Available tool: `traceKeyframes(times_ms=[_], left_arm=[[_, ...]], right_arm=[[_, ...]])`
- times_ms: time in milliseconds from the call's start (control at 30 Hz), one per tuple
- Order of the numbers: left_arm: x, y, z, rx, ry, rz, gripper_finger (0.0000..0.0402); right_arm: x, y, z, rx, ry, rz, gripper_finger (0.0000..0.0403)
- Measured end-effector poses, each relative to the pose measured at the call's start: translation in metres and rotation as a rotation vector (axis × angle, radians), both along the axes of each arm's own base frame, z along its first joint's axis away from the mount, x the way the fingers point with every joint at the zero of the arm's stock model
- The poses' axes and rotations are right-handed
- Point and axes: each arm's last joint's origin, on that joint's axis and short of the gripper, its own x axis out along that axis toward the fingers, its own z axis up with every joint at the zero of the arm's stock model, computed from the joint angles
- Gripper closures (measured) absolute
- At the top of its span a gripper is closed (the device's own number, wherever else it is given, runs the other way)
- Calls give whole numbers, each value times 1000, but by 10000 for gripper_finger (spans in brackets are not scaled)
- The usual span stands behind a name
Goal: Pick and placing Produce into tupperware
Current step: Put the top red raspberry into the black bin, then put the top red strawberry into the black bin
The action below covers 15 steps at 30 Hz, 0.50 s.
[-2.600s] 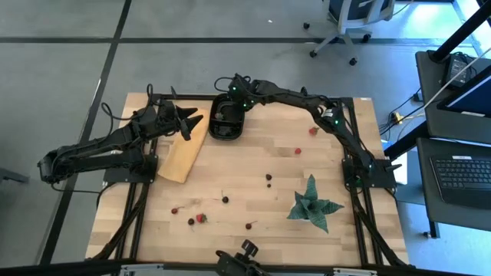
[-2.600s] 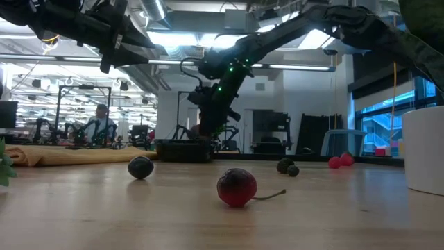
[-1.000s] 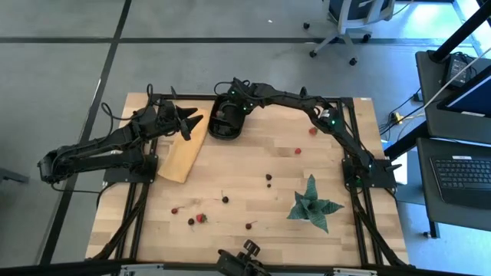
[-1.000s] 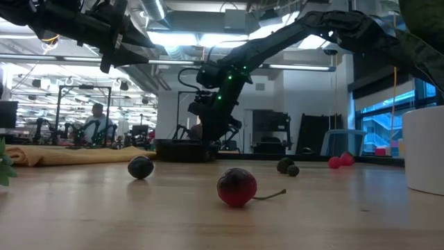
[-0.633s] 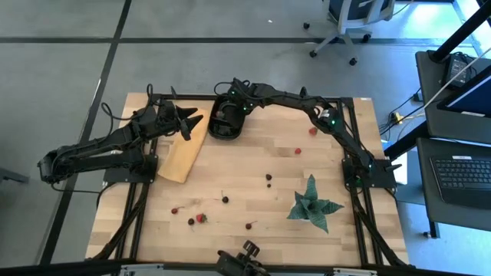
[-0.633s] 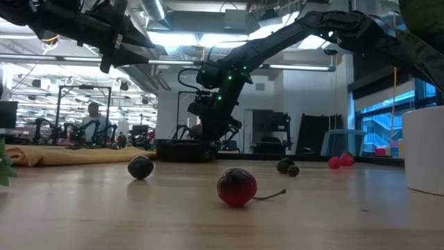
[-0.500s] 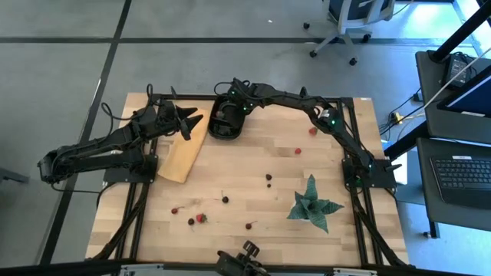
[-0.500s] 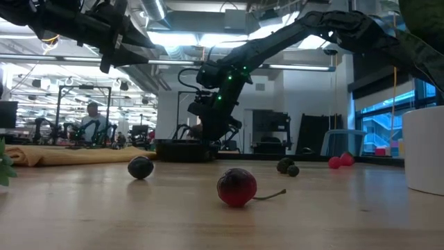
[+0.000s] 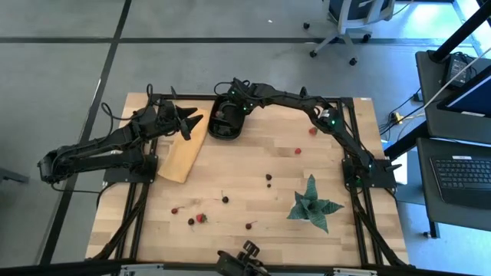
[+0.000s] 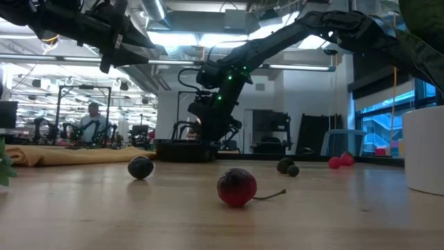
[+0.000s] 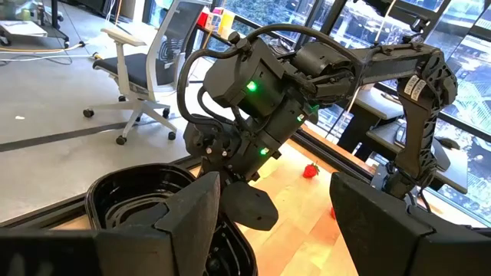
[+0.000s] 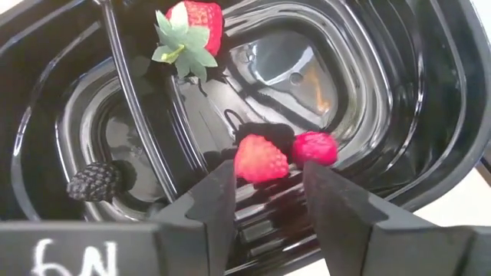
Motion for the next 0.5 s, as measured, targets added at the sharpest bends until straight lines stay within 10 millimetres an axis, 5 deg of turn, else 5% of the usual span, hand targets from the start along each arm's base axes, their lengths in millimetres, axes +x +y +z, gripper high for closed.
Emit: traceKeyframes(times_ms=[200,500], left_arm=[[0,0,0,0,0,0,162],[0,0,0,0,0,0,162]], right_arm=[[-2,1,4,9,3,3,229],[-28,15,80,29,83,80,228]])
